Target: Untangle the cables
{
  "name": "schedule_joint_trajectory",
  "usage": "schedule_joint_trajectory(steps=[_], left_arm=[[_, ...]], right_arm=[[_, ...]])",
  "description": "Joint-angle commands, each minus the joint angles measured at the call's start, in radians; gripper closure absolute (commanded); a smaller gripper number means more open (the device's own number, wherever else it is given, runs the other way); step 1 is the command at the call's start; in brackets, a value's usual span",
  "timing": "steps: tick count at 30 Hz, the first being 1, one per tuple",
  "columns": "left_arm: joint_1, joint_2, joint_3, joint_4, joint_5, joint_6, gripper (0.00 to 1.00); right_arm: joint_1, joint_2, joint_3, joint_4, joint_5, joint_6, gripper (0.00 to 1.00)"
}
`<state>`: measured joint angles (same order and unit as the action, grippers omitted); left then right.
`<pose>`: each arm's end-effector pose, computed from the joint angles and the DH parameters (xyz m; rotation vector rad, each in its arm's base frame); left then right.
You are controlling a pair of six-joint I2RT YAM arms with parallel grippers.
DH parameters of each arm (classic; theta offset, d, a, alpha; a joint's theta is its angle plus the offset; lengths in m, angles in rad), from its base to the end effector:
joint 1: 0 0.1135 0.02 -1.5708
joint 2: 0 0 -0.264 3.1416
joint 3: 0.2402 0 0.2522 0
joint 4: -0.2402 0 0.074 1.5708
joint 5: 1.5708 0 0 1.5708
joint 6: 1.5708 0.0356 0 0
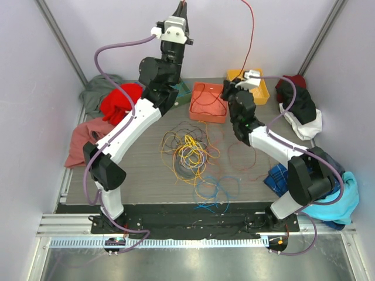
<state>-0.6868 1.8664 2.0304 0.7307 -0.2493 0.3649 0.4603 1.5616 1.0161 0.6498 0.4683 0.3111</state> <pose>0.3123 -0.2447 0.5499 0.1305 0.7033 -0.2238 0.3326 0.1470 0.3127 0.2719 1.4589 0.2821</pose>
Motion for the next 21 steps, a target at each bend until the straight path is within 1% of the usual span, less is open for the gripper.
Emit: schedule_joint_trajectory(steps=[1, 3, 4, 6, 8, 14, 21], left_arm=[[-0.002, -0.081, -0.053, -0.084, -0.129, -0.078, 1.00], [-0.002, -0.095, -0.076, -0.137, -0.149, -0.128, 1.00], [-0.002, -0.105, -0.103, -0.189, -0.153, -0.141, 1.00], [0.001, -0.118, -0.143, -0.217, -0.166, -0.185, 1.00], [0.001, -0.139, -0.218, -0.234, -0.169, -0.210, 1.00], [0.001, -0.200, -0.424, -0.197, -0.191, -0.296, 1.00], [0.000, -0.245, -0.554, -0.171, -0.188, -0.353, 1.00]], right_arm=[[-0.025, 0.001, 0.151, -0.093, -0.022, -0.036, 0.99], [-0.037, 0.018, 0.191, -0.102, -0.040, -0.044, 0.99], [-0.041, 0.038, 0.203, -0.105, -0.043, -0.050, 0.99], [-0.052, 0.057, 0.228, -0.107, -0.051, -0.064, 0.99], [-0.057, 0.089, 0.248, -0.101, -0.060, -0.073, 0.99], [-0.066, 0.181, 0.298, -0.087, -0.088, -0.078, 0.99], [-0.063, 0.293, 0.300, -0.062, -0.126, -0.044, 0.99]])
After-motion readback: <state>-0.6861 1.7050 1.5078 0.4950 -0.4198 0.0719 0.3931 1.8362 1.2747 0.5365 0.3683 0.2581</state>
